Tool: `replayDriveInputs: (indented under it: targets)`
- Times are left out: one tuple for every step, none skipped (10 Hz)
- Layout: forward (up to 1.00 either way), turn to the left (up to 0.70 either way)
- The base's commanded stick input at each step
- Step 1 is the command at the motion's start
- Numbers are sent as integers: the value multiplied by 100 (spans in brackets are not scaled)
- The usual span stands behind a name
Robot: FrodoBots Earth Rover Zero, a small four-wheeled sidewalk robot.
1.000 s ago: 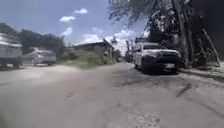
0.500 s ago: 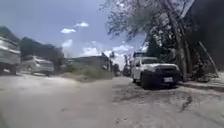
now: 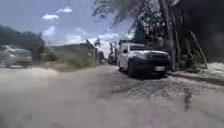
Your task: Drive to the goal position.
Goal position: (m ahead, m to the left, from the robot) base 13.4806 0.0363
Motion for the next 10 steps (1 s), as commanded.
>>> replayDriveInputs:
  targets:
    - [100, 0]
    - [100, 0]
    - [100, 0]
    - [100, 0]
    - [100, 0]
    - [100, 0]
    - [100, 0]
    - [100, 0]
    - [100, 0]
    - [100, 0]
